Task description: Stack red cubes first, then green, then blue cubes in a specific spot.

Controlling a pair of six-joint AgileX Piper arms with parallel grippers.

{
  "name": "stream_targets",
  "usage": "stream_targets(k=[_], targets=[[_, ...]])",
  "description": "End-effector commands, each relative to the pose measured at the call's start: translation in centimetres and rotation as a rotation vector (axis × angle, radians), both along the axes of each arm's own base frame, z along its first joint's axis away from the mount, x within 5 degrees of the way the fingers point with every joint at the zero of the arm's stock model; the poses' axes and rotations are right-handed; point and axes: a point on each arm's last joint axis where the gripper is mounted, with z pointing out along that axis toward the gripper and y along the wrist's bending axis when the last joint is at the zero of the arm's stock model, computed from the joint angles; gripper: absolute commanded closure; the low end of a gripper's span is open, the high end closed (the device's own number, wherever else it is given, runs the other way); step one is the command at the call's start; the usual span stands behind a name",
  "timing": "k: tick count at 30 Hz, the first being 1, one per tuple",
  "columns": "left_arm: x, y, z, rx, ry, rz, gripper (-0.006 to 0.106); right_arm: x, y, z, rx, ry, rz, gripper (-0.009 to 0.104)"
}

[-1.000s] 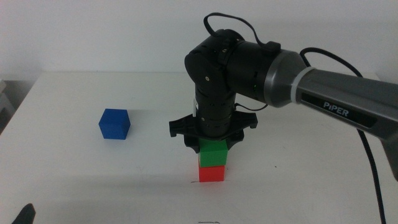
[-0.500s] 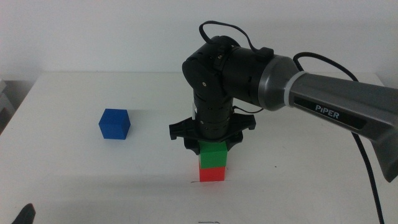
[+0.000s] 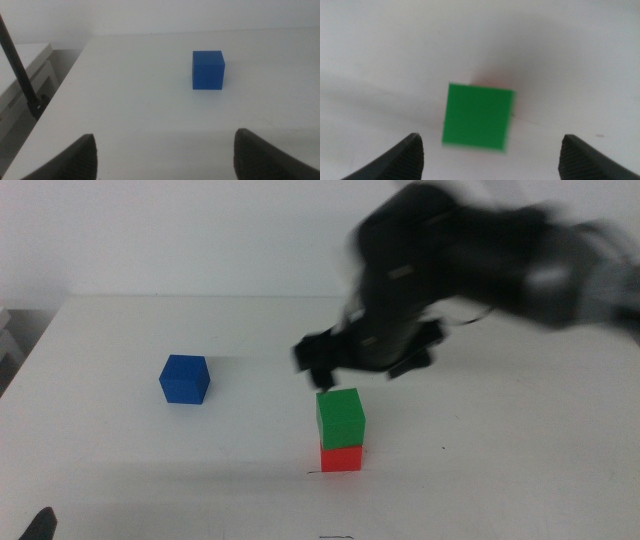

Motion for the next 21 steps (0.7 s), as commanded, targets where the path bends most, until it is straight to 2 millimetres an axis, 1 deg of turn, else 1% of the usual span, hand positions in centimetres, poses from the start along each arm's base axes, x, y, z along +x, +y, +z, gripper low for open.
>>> stream_targets(k=[1,5,8,11,14,17,19,21], targets=[[0.0,0.1,0.8,-0.003,-0.103,0.014,0.007,-2.5,-4.0,5.5,0.092,-0.153,0.051,0.008],[0.0,0.1,0.8,-0.003,-0.103,0.014,0.007,-6.6,-9.3,7.3,0.207,-0.275,0.133,0.008],[0.0,0.1,0.8,-0.003,-0.103,0.014,0.007,-10.5,-13.4,8.5,0.282,-0.406,0.167,0.008],[0.0,0.1,0.8,-0.003,-0.103,0.014,0.007,-14.0,-16.4,8.5,0.298,-0.507,0.2,0.008],[0.0,0.1,0.8,-0.003,-0.103,0.014,0.007,-16.7,-17.9,8.4,0.299,-0.577,0.261,0.008],[0.0,0.1,0.8,-0.003,-0.103,0.014,0.007,-18.7,-19.1,8.6,0.309,-0.666,0.294,0.008],[0.0,0.1,0.8,-0.003,-0.103,0.014,0.007,-19.8,-19.8,8.9,0.328,-0.72,0.294,0.008],[0.0,0.1,0.8,-0.003,-0.103,0.014,0.007,-20.5,-20.3,9.0,0.338,-0.747,0.292,0.008]])
